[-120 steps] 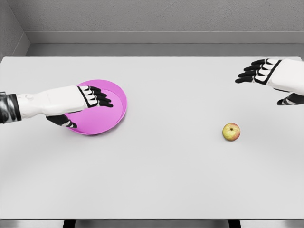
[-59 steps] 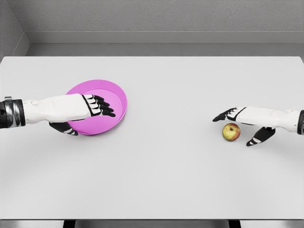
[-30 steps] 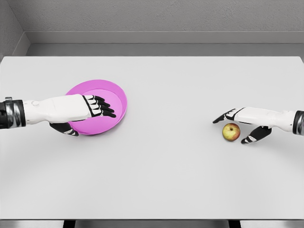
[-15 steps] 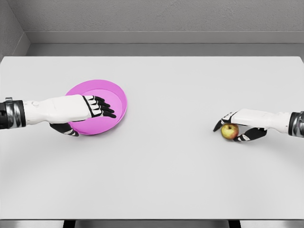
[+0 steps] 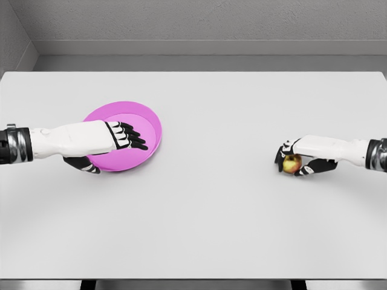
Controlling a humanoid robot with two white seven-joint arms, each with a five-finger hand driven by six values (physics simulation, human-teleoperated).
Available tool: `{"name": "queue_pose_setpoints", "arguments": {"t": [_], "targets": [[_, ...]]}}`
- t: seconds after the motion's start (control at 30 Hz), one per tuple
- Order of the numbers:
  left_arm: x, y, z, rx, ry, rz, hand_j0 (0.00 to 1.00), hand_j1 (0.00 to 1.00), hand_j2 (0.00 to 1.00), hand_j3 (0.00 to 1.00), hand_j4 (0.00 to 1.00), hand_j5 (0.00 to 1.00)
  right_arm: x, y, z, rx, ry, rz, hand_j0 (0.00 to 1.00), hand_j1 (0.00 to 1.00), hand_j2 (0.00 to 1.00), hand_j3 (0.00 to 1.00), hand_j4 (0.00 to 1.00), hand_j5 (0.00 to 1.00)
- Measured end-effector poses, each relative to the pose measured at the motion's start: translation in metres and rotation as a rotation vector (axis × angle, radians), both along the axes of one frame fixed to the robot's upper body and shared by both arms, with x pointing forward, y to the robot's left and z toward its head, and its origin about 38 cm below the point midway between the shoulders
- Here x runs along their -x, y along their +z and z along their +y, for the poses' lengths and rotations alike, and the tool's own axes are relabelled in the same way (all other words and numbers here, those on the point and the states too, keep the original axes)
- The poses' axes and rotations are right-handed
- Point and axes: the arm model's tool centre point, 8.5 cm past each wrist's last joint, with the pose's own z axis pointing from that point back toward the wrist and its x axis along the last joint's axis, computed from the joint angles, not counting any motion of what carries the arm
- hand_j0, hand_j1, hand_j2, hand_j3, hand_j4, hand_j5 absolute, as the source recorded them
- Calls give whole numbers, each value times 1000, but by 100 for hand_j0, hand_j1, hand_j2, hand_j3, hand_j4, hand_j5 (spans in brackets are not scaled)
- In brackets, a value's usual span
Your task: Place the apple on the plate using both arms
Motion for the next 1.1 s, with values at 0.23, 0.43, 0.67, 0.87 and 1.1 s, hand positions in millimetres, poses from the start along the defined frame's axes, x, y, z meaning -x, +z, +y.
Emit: {"name": "queue_pose_setpoints", "arguments": {"t": [0.23,0.43,0.67,0.87,1.1], "targets": [[0,-1,0,0,0,2,100,100,100,100,100,100,-24,63,84,-64,207,-167,32,32,32,32,32,32],[0,0,0,0,0,0,100,100,100,100,100,100,-8,48,147,-123,356,-136,32,32,32,32,32,32],[0,-1,0,0,0,2,100,100,100,100,100,100,-32,54,86,-164,143,-161,100,100,100,100,100,100],[4,-8,-7,-14,-24,26,100,100,100,100,100,100,-52,55,24,-159,-49,-159,100,100,100,100,100,100],[22,-33,-62,-45,-176,73,100,100,100,100,100,100,-54,50,5,-151,-102,-145,100,100,100,100,100,100]]}}
